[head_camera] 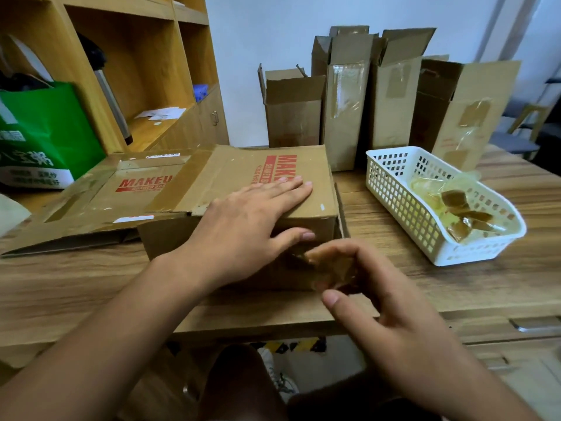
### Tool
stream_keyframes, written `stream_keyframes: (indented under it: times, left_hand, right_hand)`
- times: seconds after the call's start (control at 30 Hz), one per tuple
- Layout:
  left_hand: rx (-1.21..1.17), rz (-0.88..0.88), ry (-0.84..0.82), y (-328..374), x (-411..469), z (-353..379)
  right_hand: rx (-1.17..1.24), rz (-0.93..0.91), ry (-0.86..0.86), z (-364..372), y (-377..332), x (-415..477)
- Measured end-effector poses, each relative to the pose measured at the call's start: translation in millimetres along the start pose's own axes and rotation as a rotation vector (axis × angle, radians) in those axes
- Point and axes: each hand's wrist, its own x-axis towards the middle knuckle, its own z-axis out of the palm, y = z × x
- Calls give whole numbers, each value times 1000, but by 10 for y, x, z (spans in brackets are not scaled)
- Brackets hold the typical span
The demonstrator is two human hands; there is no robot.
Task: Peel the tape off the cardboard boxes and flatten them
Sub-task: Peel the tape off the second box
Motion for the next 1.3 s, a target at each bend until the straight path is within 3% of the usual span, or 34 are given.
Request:
stream_keyframes:
  times: [0.13,0.47,0.73,1.13,1.3]
  left_hand:
    - [-16,2,-25,20,0,-37]
    - [-10,0,-6,-10,13,6]
    - [-28,-7,22,-60,15,69]
    - [-68,32,26,-151,79,160]
    - [-67,36,50,-154,54,157]
  right_hand:
    - [-116,-46,37,-557,-24,94]
    - [-316,149,326,-1450,182,416]
    - [-749,305,165,-1773,504,746]
    - [-752,496,244,-1773,824,792]
    - [-620,546,227,-1775,764,804]
